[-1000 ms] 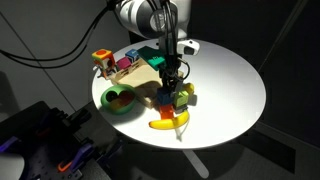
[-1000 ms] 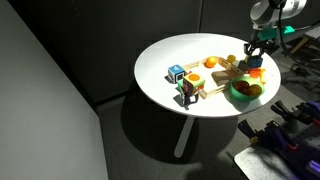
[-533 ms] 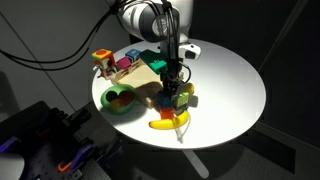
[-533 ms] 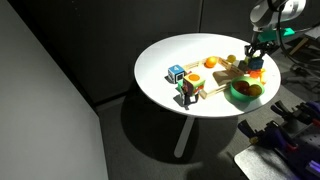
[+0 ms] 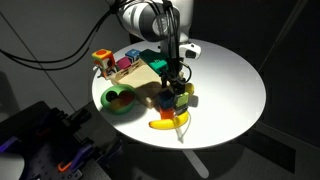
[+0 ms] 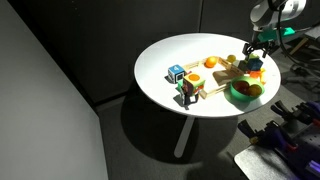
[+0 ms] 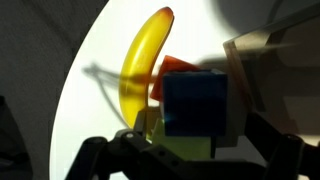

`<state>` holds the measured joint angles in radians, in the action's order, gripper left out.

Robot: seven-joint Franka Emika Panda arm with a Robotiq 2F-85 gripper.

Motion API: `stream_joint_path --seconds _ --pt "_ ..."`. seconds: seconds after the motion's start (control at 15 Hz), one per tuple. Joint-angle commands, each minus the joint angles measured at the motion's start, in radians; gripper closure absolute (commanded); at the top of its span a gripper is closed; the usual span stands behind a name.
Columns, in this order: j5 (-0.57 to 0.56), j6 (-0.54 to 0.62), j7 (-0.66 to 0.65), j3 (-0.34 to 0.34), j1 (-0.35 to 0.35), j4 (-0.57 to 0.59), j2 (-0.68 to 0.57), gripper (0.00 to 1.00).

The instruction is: Put the blue block on top of the orange block

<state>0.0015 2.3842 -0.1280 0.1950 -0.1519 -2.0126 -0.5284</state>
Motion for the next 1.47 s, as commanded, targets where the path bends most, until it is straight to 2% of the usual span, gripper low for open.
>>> stream_joint_path --seconds 0.0,0.67,1.4 --pt "-0.012 -0.017 0.016 -0.007 -0.001 -0.010 0.042 0.00" --pt "-0.047 -0.031 0.055 -0.035 0.042 -0.080 0.158 0.00" --pt "-0.106 0.123 0.069 -0.064 0.084 -0.319 0.332 0.00"
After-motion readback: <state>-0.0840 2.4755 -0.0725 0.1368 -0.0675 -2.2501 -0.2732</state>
